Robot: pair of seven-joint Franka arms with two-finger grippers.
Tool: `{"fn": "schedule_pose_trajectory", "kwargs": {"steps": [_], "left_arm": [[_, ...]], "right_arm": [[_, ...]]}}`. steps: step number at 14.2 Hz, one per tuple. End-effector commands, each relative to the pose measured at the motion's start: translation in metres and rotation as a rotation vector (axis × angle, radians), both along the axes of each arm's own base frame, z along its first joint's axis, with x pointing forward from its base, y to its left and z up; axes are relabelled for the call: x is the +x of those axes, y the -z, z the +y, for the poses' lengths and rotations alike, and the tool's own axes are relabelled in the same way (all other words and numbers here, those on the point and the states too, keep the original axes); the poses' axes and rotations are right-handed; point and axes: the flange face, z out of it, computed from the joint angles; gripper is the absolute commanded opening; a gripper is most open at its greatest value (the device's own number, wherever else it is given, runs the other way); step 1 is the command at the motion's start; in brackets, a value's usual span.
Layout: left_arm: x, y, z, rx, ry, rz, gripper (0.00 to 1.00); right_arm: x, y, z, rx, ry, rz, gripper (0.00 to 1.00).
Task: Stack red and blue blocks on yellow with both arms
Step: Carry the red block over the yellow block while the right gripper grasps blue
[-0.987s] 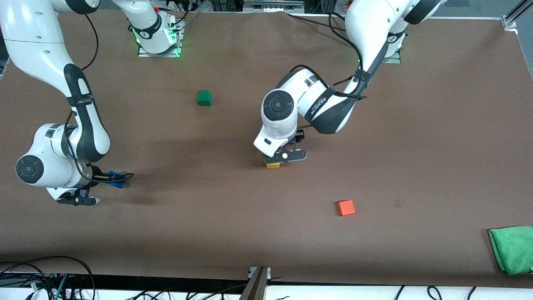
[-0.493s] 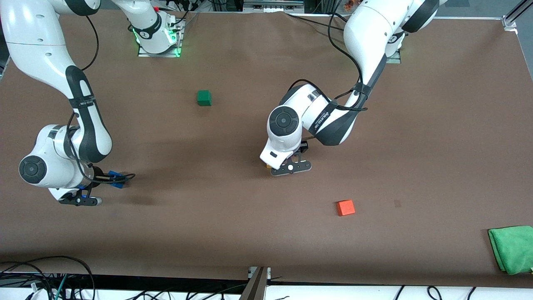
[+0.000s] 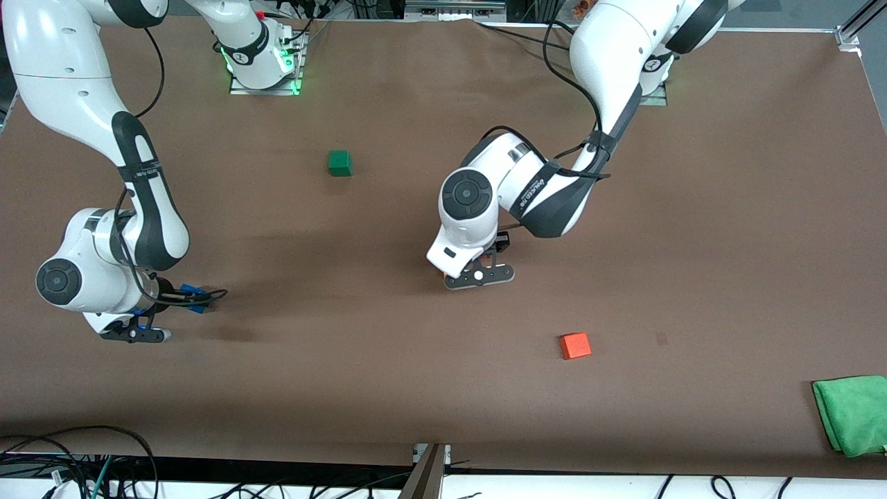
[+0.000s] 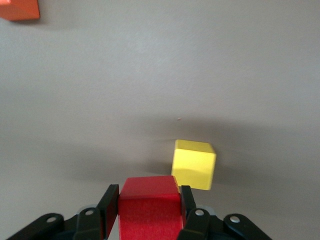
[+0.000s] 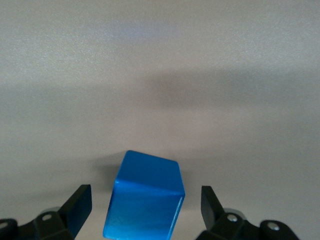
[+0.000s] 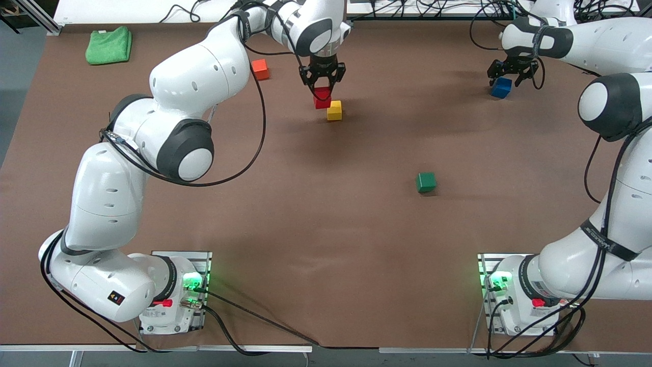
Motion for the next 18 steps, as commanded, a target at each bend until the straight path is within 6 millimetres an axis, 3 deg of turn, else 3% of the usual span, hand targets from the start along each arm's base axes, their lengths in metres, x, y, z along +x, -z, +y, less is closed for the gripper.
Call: {"fn": "schedule_pose_trajectory", "kwargs": {"steps": [1, 4, 6, 18], "left_arm": [[-0.005, -0.007, -0.019, -0.011, -0.012, -0.016, 0.02], [-0.004, 0.005, -0.025, -0.034, -0.026, -0.033, 0.02], [0.003, 0.023, -0.029, -0.074, -0.043, -0.071, 0.02], [0.004, 0.021, -0.024, -0.066, -0.043, -0.053, 0.02]], "right_arm": [[0.0, 0.0, 0.001, 0.006, 0.019, -0.006, 0.65], [0.002, -0.004, 0.0, 0.006, 0.016, -0.014, 0.46], [0.003, -0.007, 0.0, 0.006, 0.008, -0.02, 0.42], [0.011, -0.05, 0.01, 0.017, -0.055, -0.005, 0.41]]}}
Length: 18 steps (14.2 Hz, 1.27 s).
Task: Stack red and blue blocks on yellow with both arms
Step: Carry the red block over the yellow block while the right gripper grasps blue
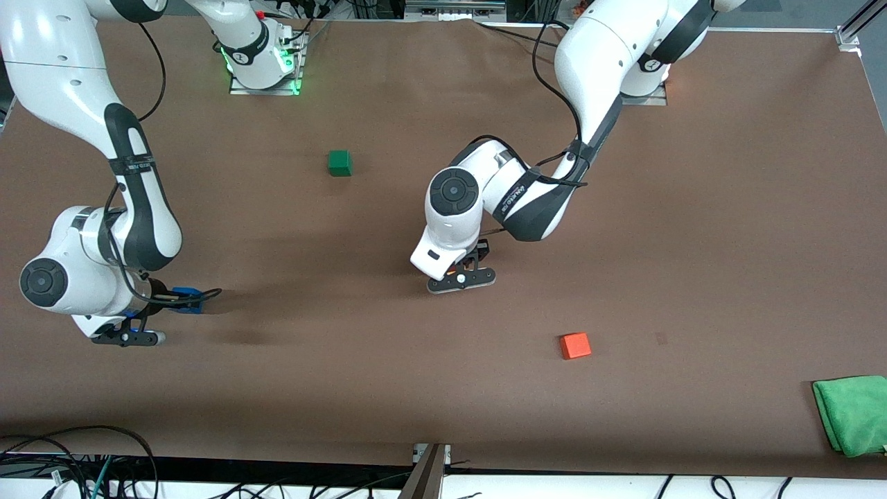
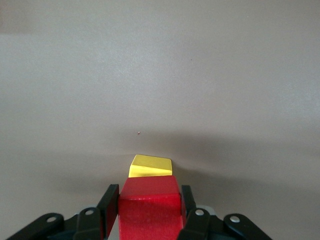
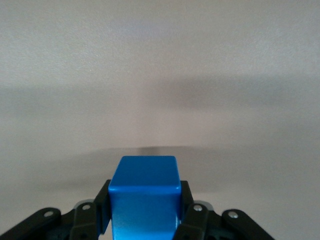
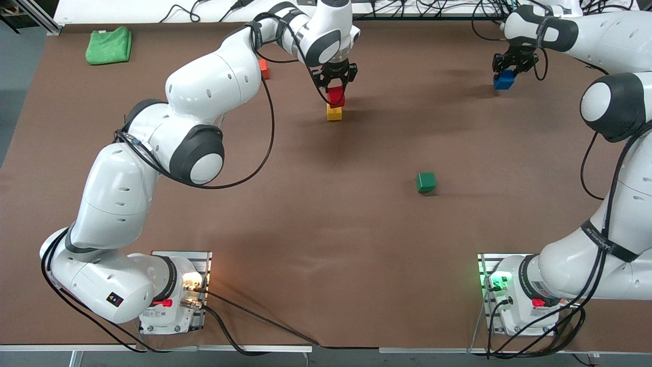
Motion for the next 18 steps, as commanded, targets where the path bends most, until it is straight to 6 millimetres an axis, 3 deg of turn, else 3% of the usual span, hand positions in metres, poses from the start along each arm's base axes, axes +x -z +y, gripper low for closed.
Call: {"fn": "schedule_pose_trajectory", "kwargs": {"steps": [1, 5, 8, 10, 11, 18], "left_arm": [[0.002, -0.008, 0.002, -0.001, -0.012, 0.015, 0.02], [0.002, -0.011, 0.006, 0.015, -0.016, 0.029, 0.02], [0.003, -0.009, 0.012, 0.035, -0.018, 0.038, 0.02], [0.007, -0.011, 0.017, 0.035, 0.013, 0.041, 0.03], [0.012, -0.017, 0.026, 0.031, 0.007, 0.048, 0.03], [0.002, -0.007, 0.023, 0.047, 0.029, 0.081, 0.03]], "right_arm": [[-0.001, -0.016, 0.005, 0.009, -0.024, 0.007, 0.41], [0.001, -0.044, 0.022, 0.018, -0.061, -0.021, 0.41], [0.002, -0.056, 0.034, 0.026, -0.068, -0.03, 0.41], [0.0, -0.056, 0.053, 0.034, -0.085, -0.012, 0.41], [0.0, -0.056, 0.052, 0.033, -0.083, -0.011, 0.41], [0.0, -0.055, 0.045, 0.032, -0.081, -0.011, 0.41]]}}
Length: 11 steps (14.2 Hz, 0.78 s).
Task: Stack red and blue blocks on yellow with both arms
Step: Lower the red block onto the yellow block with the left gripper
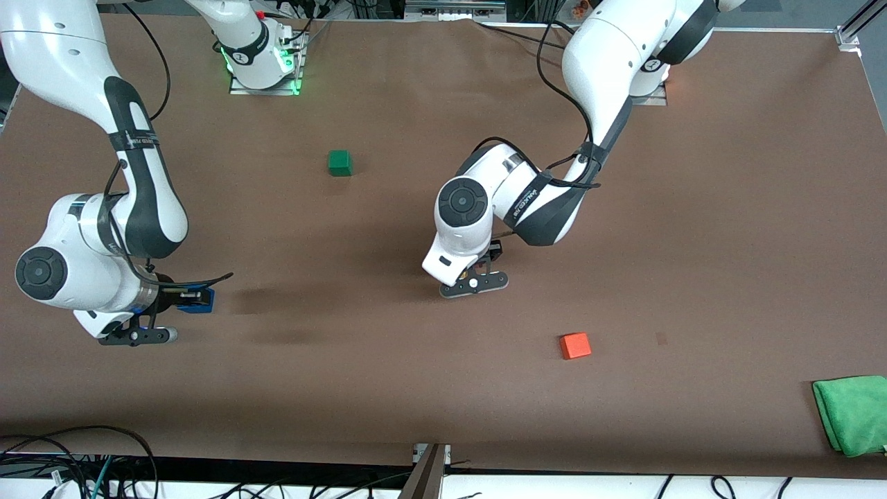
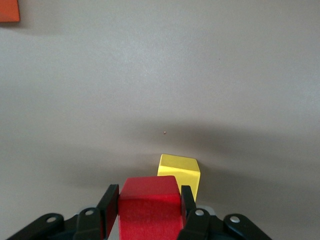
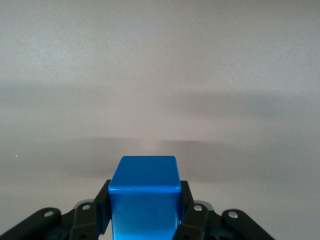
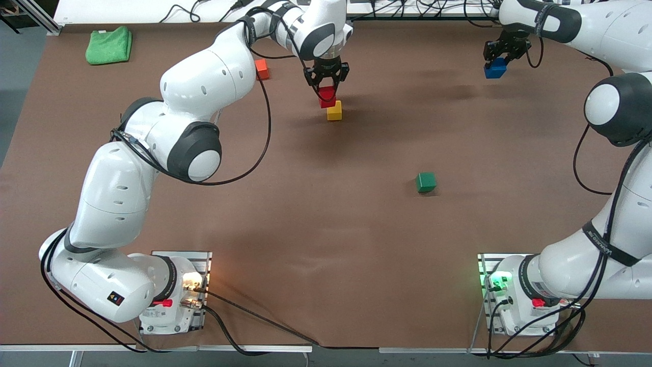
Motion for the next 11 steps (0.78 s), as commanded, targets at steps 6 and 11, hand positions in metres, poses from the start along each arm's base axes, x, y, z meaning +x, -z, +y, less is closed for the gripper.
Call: {"fn": "schedule_pose_trajectory", "kwargs": {"steps": [6, 11], "left_arm": [[-0.027, -0.003, -0.003, -0.001, 0.094, 0.057, 0.02], [-0.038, 0.007, -0.008, -0.025, 0.101, 0.025, 0.01]], "right_arm": [[-0.002, -0.006, -0.004, 0.001, -0.008, 0.006, 0.41], [-0.002, -0.006, -0.005, -0.001, -0.009, 0.006, 0.41]]}}
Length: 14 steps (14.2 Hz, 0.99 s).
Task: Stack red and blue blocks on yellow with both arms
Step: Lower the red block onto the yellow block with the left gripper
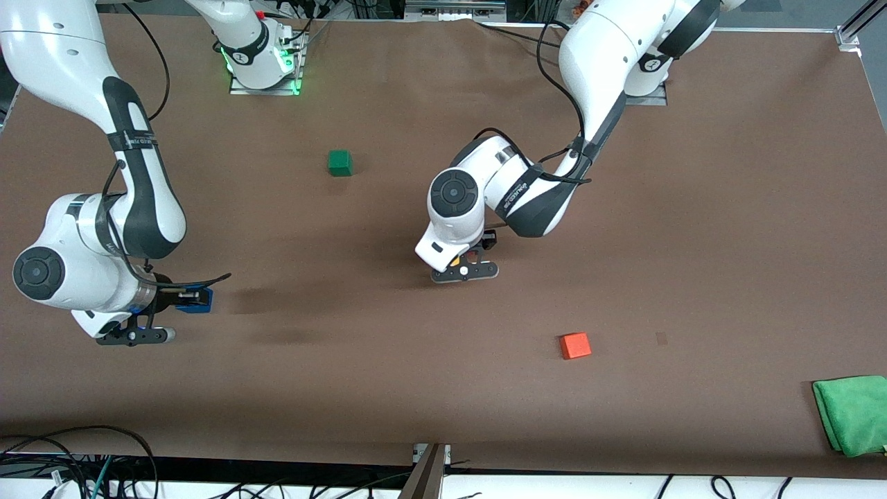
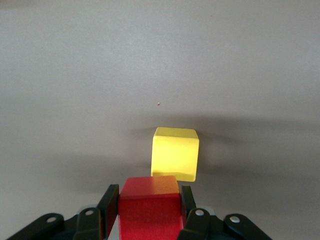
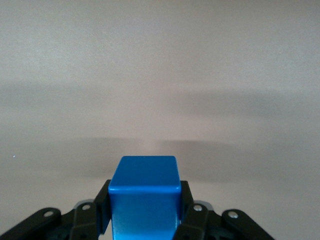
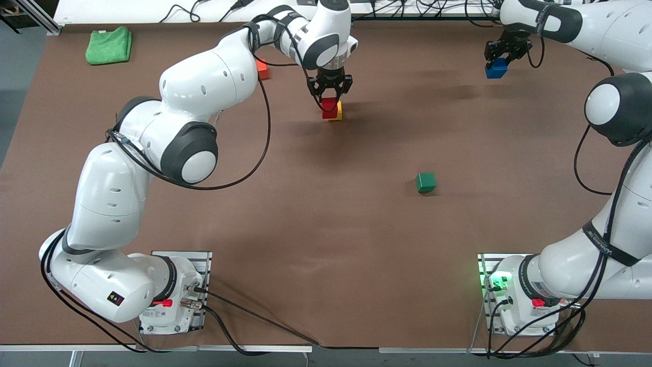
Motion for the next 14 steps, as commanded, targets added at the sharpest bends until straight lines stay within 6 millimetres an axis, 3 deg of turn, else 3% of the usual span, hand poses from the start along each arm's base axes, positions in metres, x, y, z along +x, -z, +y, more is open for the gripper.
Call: {"fn": "schedule_pose_trajectory", "kwargs": {"steps": [1, 3, 7, 14], "left_arm": [[-0.01, -0.008, -0.002, -0.035, 0.014, -0.02, 0.01], [-0.009, -0.015, -0.009, -0.055, -0.019, -0.043, 0.01], [-0.01, -0.007, -0.023, -0.101, -0.042, -0.084, 0.01], [0.003, 0.011, -0.001, -0.063, 0.006, -0.071, 0.01]], "right_arm": [[-0.002, -0.006, -0.003, 0.001, -0.012, 0.006, 0.41], [-0.002, -0.006, -0.003, -0.001, -0.012, 0.006, 0.41], [-0.002, -0.006, -0.003, -0.001, -0.012, 0.004, 0.41], [-0.002, -0.006, -0.003, -0.001, -0.009, 0.004, 0.41]]}}
